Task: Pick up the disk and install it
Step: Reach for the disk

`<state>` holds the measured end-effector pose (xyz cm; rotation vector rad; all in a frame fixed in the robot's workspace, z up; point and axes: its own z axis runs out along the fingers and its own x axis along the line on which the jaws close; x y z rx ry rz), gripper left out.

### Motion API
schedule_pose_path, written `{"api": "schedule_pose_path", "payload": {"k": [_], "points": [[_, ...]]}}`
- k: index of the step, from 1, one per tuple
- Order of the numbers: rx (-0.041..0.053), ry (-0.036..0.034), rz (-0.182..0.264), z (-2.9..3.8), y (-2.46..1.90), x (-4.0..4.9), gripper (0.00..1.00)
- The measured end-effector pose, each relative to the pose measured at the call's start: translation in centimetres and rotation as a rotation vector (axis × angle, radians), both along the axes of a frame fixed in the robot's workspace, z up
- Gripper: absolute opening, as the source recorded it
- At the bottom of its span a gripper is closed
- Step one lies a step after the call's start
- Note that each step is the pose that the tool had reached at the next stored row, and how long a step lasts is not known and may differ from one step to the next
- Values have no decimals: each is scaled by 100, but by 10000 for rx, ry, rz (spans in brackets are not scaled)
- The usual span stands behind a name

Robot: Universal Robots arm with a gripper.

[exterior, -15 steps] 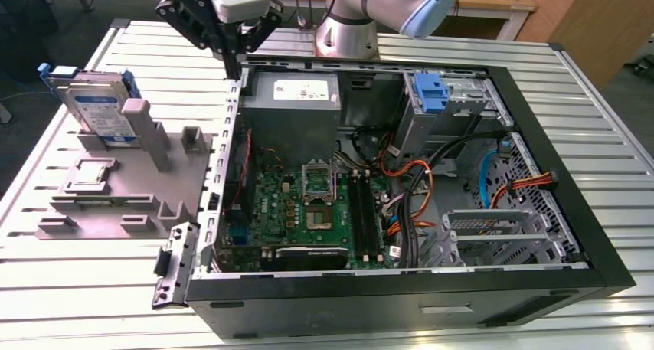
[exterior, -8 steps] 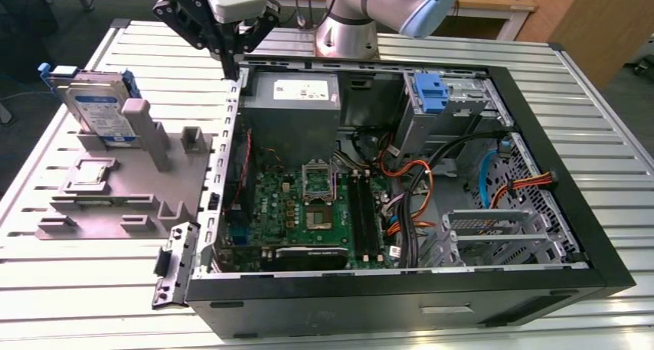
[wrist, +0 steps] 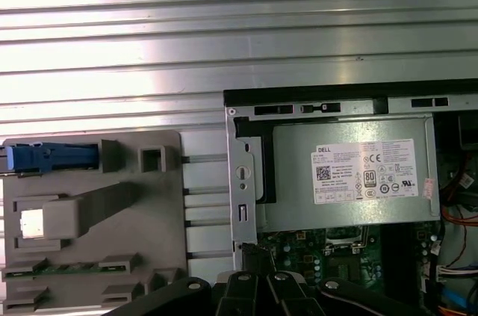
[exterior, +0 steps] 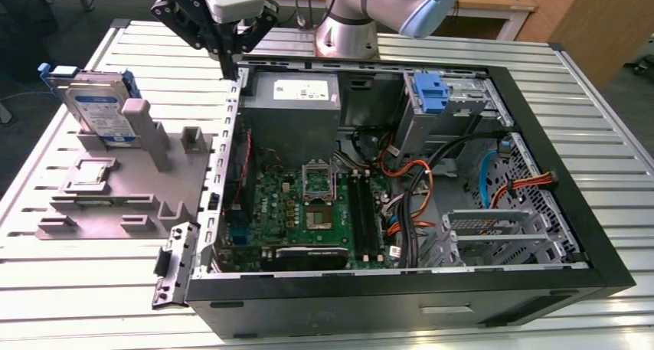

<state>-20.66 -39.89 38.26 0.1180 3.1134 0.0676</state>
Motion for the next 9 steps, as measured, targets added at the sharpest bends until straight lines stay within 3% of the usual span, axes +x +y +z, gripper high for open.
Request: {"api": "schedule_pose_path", "payload": {"k": [9], "points": [[0, 0, 0, -2, 0, -21, 10]]}}
